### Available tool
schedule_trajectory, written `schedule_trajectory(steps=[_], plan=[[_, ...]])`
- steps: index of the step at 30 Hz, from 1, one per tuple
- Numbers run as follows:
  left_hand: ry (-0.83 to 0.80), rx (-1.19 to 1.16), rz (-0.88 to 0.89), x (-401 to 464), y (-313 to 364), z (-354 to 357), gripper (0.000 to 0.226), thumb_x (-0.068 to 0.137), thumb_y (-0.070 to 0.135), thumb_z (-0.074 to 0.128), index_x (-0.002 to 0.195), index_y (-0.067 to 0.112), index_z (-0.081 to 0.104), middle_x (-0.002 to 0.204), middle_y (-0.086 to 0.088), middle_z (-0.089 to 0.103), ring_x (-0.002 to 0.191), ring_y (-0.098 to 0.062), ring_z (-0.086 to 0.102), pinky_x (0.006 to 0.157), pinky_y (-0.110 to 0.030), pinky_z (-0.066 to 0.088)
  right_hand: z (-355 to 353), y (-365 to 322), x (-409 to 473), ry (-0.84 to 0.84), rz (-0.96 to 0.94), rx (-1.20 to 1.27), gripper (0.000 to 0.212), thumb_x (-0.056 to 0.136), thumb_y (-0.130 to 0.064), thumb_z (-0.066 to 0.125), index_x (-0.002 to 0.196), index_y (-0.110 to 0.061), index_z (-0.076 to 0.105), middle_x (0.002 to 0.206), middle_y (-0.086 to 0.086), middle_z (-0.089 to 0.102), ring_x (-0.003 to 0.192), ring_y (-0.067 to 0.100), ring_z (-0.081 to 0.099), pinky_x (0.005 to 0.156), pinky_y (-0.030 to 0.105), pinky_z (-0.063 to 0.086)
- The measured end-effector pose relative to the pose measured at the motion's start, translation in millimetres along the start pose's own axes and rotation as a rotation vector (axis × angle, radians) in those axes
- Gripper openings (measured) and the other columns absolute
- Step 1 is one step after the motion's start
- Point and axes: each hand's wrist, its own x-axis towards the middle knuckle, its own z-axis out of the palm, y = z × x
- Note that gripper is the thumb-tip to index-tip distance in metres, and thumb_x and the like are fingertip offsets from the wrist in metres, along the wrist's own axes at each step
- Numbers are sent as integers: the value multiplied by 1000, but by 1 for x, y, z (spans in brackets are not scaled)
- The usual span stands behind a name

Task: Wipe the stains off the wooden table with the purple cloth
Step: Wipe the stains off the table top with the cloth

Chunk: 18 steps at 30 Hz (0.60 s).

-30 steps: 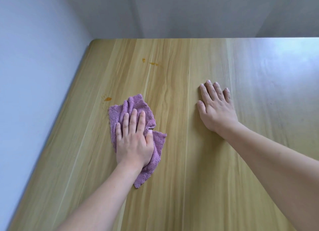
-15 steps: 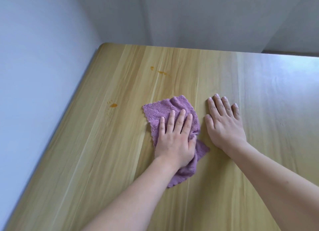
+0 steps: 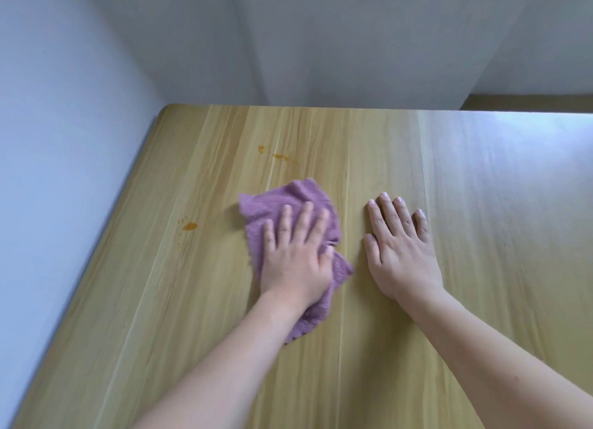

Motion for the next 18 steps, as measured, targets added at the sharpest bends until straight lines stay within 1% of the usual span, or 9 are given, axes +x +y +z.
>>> schedule_trajectory(steps=[3, 5, 6, 9, 11, 14, 16, 17, 18], plan=[[-43, 50, 227, 17, 20, -1, 67, 90, 54, 13, 155, 37, 3, 164, 8, -4, 151, -25, -9, 118, -53, -9, -2, -1, -1, 15, 3, 6, 63, 95, -43, 13, 154, -22, 20, 163, -3, 11, 150, 16, 3, 121, 43, 2], [-41, 68, 309, 32, 5, -2, 66, 91, 55, 15, 154, 39, 4, 164, 9, -2, 151, -20, -7, 119, -49, -10, -2, -2, -1, 18, 10, 12, 62, 95, -42, 14, 154, -23, 21, 162, -3, 13, 150, 16, 5, 121, 43, 3], [-31, 55, 291, 39, -8, -4, 65, 92, 54, 17, 154, 39, 6, 164, 9, -1, 151, -18, -6, 120, -46, -10, -2, -2, -1, 19, 11, 18, 62, 95, -42, 14, 154, -23, 21, 162, -3, 13, 150, 15, 5, 120, 42, 1], [33, -4, 6, 54, -49, -8, 62, 96, 50, 21, 155, 35, 8, 165, 7, -1, 150, -15, -6, 121, -43, -7, -2, -2, -1, 12, 6, 27, 62, 95, -41, 12, 155, -25, 16, 163, -6, 8, 150, 14, 0, 120, 40, -4], [54, -15, -111, 58, -57, -7, 63, 96, 50, 19, 155, 33, 5, 165, 6, -1, 151, -17, -5, 121, -44, -5, -2, -2, -1, 19, 12, 32, 61, 96, -41, 14, 155, -25, 16, 163, -6, 9, 150, 14, 1, 120, 40, -4], [65, -7, -104, 58, -51, -7, 67, 92, 53, 10, 155, 34, 2, 165, 5, -1, 151, -19, -5, 121, -47, -3, -7, -3, 0, 31, 15, 34, 60, 93, -38, 27, 150, -21, 33, 158, -2, 28, 147, 20, 19, 118, 41, 9], [69, -12, -105, 56, -51, -7, 68, 90, 54, 6, 155, 34, 2, 165, 5, -1, 151, -19, -6, 121, -48, -2, -14, -3, 19, 48, -26, 13, 52, 88, -37, 31, 134, -18, 48, 138, 2, 47, 130, 27, 40, 107, 40, 22], [71, -15, -107, 55, -52, -6, 69, 90, 54, 6, 155, 34, 2, 165, 5, -1, 151, -19, -6, 121, -48, -2, -18, -3, 34, 73, -27, 14, 46, 89, -37, 31, 127, -19, 50, 128, 2, 49, 122, 27, 44, 102, 39, 24], [74, -14, -106, 55, -53, -6, 68, 90, 54, 6, 155, 35, 2, 165, 5, 0, 151, -19, -6, 121, -48, -2, -22, -2, 52, 102, -7, 32, 43, 91, -36, 32, 127, -20, 49, 126, 2, 47, 120, 26, 43, 102, 39, 23]])
